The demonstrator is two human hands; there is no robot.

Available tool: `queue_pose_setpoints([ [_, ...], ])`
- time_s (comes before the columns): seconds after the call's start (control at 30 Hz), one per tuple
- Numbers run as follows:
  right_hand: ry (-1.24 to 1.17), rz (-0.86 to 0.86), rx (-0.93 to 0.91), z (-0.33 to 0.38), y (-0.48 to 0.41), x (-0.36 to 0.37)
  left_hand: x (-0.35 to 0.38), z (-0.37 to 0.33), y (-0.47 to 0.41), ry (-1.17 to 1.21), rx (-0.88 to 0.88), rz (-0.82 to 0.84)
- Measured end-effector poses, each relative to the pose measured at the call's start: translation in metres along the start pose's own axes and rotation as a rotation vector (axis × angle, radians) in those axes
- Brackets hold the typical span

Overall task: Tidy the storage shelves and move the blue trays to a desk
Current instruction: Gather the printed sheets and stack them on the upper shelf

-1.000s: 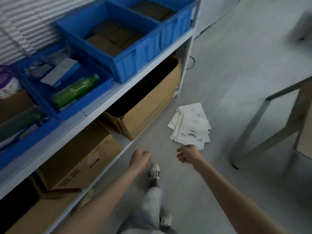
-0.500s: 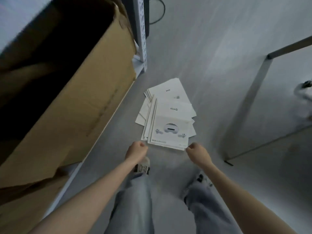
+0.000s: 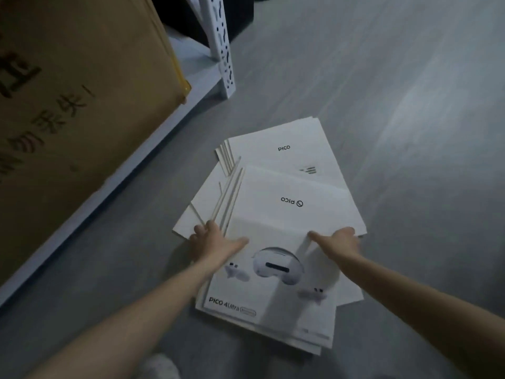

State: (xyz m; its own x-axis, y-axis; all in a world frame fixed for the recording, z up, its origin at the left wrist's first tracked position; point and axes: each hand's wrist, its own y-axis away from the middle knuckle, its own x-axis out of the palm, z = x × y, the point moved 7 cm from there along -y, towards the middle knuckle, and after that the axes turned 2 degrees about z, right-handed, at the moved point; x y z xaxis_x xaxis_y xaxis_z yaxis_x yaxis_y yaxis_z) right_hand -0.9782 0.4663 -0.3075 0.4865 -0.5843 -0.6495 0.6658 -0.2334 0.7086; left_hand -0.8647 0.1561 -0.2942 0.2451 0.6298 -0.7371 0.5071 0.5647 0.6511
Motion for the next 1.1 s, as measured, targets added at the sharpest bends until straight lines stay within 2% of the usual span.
queue_pose_setpoints([
  [0.07, -0.012, -0.065, -0.054, 0.008, -0.004, 0.002, 0.008, 0.005, 0.0, 0.104, -0.049, -0.124],
  [0.13, -0.048, -0.091, -0.1, 0.015, -0.009, -0.002, 0.012, 0.006, -0.004, 0.321, -0.098, -0.112],
  [0.2, -0.15, -0.046, -0.105, 0.022, -0.021, -0.006, 0.012, 0.002, -0.01, 0.415, -0.098, -0.038],
  [0.3, -0.217, 0.001, -0.181, 0.039, -0.033, -0.02, 0.005, -0.005, -0.011, 0.481, -0.077, -0.051],
  [0.43, -0.277, -0.057, -0.384, 0.082, -0.043, -0.052, -0.002, -0.019, -0.003, 0.469, -0.085, -0.155],
  [0.57, -0.142, -0.171, -0.518, 0.116, -0.063, -0.083, 0.005, -0.034, -0.004, 0.581, -0.045, -0.109],
  [0.63, 0.038, -0.181, -0.507, 0.114, -0.079, -0.08, 0.007, -0.038, -0.001, 0.484, -0.043, -0.119],
  [0.7, 0.209, -0.169, -0.452, 0.105, -0.088, -0.07, 0.008, -0.034, 0.004, 0.363, -0.115, -0.143],
  [0.77, 0.282, -0.165, -0.448, 0.099, -0.085, -0.058, 0.014, -0.027, 0.008, 0.457, -0.213, -0.104],
  [0.9, 0.23, -0.159, -0.383, 0.095, -0.087, -0.051, 0.011, -0.023, 0.0, 0.683, -0.202, -0.05],
  [1.0, 0.131, -0.053, -0.331, 0.088, -0.091, -0.051, 0.001, -0.034, -0.009, 0.808, -0.038, -0.044],
  [1.1, -0.019, 0.05, -0.289, 0.069, -0.089, -0.044, -0.007, -0.054, -0.01, 0.813, 0.102, -0.026],
])
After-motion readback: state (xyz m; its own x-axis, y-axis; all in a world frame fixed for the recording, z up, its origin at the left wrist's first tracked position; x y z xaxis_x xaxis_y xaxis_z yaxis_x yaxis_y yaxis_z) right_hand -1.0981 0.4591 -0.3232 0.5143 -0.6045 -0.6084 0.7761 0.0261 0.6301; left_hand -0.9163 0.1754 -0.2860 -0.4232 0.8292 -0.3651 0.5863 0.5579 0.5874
